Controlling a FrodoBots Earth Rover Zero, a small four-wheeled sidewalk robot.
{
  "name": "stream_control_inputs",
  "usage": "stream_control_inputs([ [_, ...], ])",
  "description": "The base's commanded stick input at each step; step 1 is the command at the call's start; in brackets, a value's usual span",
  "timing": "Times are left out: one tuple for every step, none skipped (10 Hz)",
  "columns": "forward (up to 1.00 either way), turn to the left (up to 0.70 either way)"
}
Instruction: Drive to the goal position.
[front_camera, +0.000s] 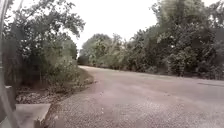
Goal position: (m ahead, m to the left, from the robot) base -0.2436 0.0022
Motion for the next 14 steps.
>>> stream_control_inputs([
  [0.06, 0.00],
  [0.06, 0.00],
  [0.06, 0.00],
  [0.06, 0.00],
  [0.06, 0.00],
  [0.06, 0.00],
  [0.07, 0.00],
  [0.07, 0.00],
  [0.07, 0.00],
  [0.07, 0.00],
  [0.07, 0.00],
  [0.07, 0.00],
  [0.07, 0.00],
  [0.07, 0.00],
])
